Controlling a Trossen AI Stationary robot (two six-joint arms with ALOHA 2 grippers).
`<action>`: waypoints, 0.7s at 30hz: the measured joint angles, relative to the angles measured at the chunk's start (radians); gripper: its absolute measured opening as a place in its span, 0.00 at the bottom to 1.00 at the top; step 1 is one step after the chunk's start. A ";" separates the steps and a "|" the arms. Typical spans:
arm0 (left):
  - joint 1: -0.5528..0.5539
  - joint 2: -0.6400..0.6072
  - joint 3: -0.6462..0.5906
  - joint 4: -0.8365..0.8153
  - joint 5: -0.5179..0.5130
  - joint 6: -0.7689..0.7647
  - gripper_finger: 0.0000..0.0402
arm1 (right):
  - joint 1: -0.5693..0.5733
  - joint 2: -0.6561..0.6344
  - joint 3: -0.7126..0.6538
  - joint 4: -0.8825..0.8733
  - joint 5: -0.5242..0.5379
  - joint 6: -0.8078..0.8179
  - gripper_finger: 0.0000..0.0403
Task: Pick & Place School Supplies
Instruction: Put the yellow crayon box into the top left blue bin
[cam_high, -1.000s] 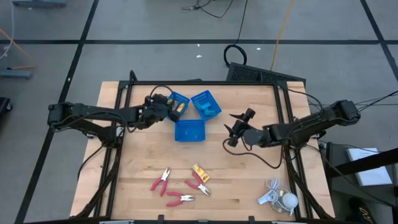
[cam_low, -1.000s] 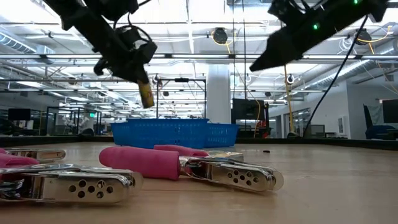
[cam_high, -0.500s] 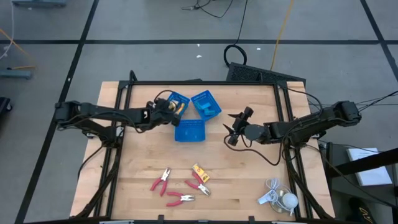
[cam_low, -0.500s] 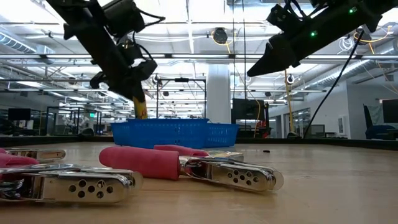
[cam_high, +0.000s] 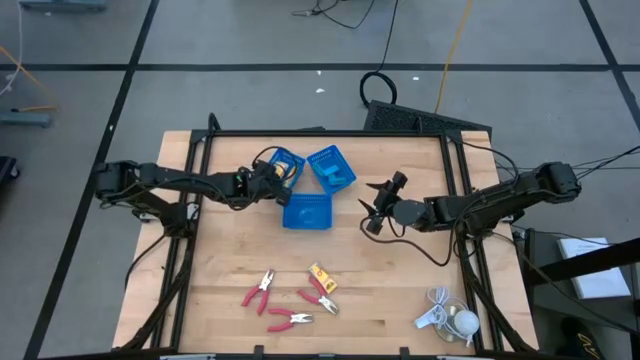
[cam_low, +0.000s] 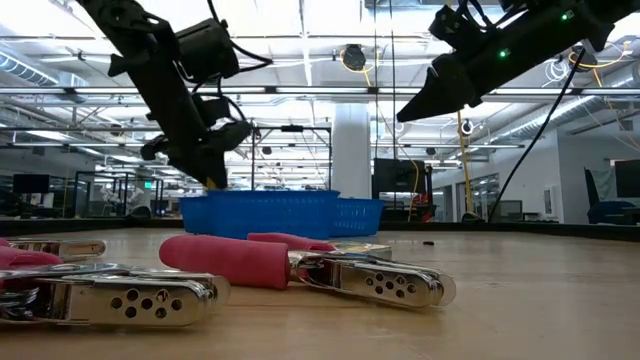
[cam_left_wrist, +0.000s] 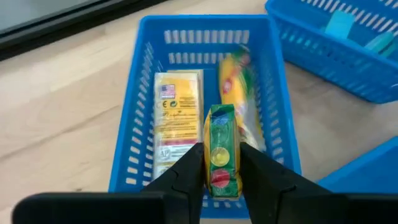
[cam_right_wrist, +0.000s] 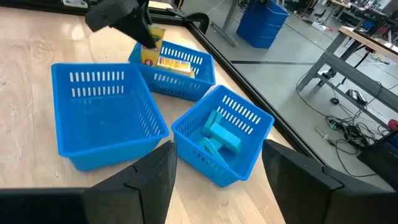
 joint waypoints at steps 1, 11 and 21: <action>0.001 0.003 0.000 -0.002 0.000 -0.005 0.23 | 0.000 0.000 0.000 0.003 0.000 0.000 0.56; 0.025 0.005 0.000 0.008 0.004 -0.040 0.31 | 0.000 0.000 0.000 0.003 0.000 0.000 0.56; 0.060 0.005 0.000 0.044 0.003 -0.050 0.62 | 0.000 0.000 0.000 0.003 -0.001 0.001 0.56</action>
